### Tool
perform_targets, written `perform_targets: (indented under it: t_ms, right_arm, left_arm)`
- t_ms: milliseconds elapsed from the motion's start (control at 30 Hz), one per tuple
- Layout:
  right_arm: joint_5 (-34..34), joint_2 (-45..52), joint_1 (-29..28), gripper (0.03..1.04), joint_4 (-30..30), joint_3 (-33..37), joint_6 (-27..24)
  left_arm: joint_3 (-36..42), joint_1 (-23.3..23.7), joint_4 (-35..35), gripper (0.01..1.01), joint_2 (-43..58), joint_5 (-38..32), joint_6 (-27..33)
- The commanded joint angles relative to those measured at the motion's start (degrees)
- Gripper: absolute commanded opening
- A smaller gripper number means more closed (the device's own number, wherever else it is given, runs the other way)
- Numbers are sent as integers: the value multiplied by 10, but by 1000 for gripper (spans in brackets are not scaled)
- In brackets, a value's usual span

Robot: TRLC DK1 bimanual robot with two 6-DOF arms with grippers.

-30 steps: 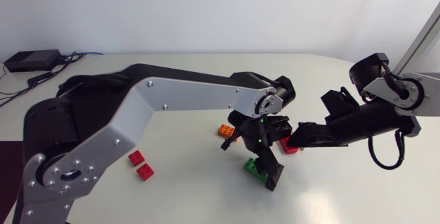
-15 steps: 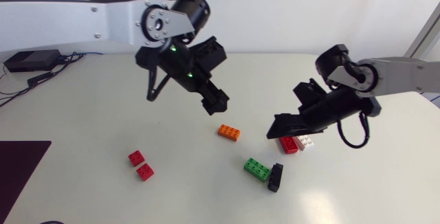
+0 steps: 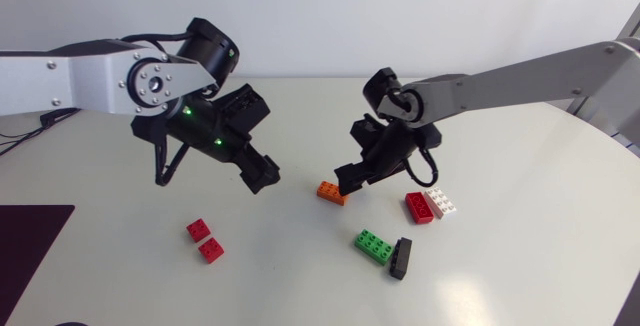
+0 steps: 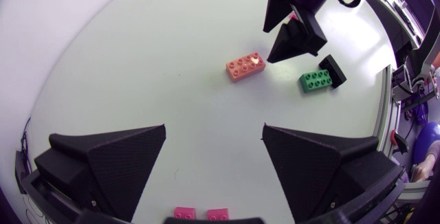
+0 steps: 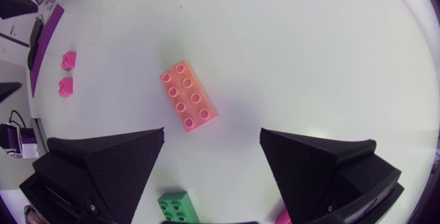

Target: Sort duplo bricks by size, large to the right and small to the left

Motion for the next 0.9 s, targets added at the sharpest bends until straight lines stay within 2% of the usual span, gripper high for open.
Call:
perform_targets:
  t_ms: [0, 333, 500, 567, 733, 867]
  right_arm:
    - [21, 30, 17, 997, -2, 24, -21]
    - [76, 99, 51, 990, -23, 89, -46]
    - [97, 116, 66, 867, -40, 106, -53]
    - [98, 117, 71, 762, -40, 103, -54]
    - [115, 109, 79, 298, -13, 71, -58]
    - [122, 72, 79, 259, 20, 14, -54]
  left_arm:
    - [-25, 14, 4, 979, -24, -1, -3]
    - [-57, 29, 7, 979, -59, -1, 4]
    - [-67, 34, 10, 979, -67, -1, 5]
    - [-69, 35, 10, 979, -68, -1, 5]
    - [-72, 33, 16, 979, -67, 0, 4]
    - [-77, 15, 33, 979, -58, 0, 0]
